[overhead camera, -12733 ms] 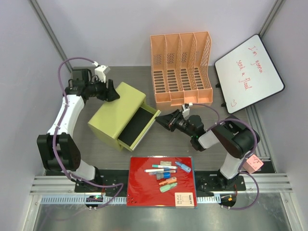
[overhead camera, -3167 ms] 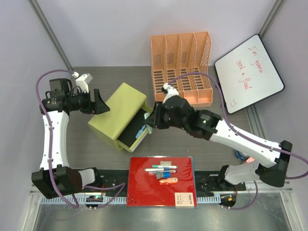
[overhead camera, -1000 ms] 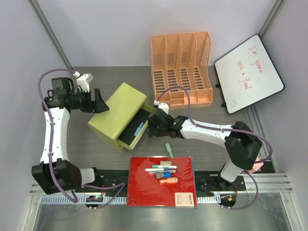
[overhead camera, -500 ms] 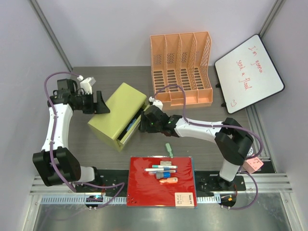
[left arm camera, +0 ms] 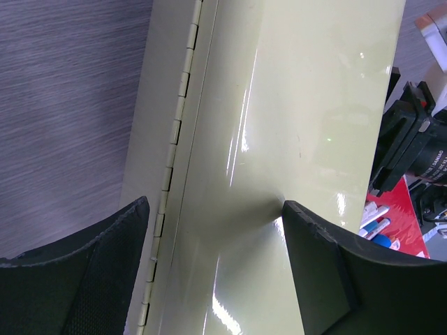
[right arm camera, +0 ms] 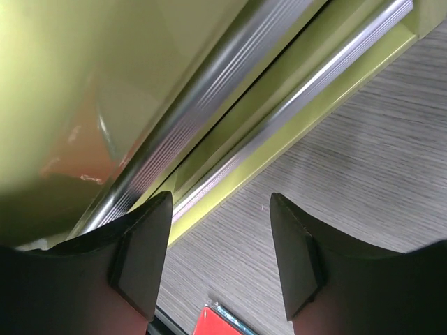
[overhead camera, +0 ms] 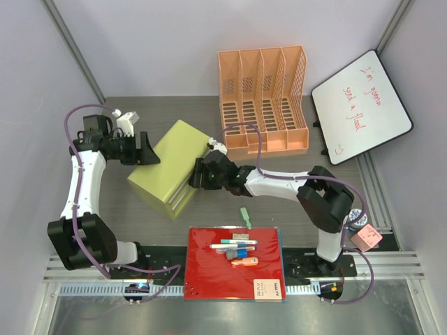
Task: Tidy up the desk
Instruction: Close the drawer in the storage box, then open the drawer in the storage box.
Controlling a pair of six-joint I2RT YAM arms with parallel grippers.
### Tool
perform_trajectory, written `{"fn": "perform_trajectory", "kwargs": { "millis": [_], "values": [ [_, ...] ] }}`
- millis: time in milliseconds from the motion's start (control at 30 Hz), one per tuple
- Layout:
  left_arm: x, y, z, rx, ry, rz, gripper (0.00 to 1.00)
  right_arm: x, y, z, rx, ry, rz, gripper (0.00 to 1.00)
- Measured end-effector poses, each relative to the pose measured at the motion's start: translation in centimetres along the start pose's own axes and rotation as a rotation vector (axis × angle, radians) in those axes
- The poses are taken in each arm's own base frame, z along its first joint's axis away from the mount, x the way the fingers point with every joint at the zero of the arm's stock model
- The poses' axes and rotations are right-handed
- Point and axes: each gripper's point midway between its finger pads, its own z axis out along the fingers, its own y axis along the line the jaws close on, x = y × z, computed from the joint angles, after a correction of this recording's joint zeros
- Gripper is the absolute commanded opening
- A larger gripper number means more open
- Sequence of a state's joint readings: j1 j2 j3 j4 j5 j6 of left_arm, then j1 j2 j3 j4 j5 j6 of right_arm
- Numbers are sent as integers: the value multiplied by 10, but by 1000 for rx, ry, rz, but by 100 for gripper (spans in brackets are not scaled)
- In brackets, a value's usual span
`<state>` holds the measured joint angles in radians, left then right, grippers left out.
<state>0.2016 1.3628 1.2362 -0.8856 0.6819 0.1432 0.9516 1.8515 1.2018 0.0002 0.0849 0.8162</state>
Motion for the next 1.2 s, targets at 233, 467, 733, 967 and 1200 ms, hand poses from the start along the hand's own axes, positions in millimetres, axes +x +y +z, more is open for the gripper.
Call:
{"fn": "perform_trajectory", "kwargs": {
  "millis": [233, 467, 733, 967, 1200],
  "values": [
    [0, 0, 0, 0, 0, 0, 77, 11, -23, -24, -26, -15, 74, 67],
    [0, 0, 0, 0, 1, -1, 77, 10, -39, -48, -160, -107, 270, 56],
    [0, 0, -1, -6, 3, -1, 77, 14, -29, -8, -416, -107, 523, 49],
    [0, 1, -1, -7, 3, 1, 77, -2, -15, -13, -537, -125, 594, 52],
    [0, 1, -1, -7, 3, 4, 77, -22, 4, -10, -630, -144, 610, 52]
  ]
}}
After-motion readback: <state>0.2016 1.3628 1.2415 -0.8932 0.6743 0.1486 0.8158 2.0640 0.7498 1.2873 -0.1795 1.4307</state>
